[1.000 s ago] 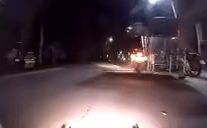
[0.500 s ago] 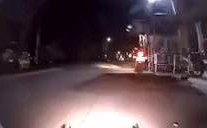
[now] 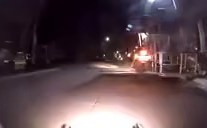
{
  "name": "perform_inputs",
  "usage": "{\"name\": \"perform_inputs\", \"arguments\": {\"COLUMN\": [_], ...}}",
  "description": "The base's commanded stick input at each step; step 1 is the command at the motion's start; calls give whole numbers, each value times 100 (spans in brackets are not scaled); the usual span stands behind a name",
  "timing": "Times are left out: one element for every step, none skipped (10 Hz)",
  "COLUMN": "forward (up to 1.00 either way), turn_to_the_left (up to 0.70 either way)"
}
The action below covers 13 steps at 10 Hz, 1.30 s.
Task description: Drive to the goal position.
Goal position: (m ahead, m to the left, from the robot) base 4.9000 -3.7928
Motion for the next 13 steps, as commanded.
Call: {"name": "perform_inputs", "arguments": {"forward": [60, 60, 60, 60, 60, 60, 60, 60, 60, 60, 60, 60, 60], "turn_to_the_left": [-15, -15, -15, -15, -15, -15, -15, -15, -15, -5, 0, 0, 0]}}
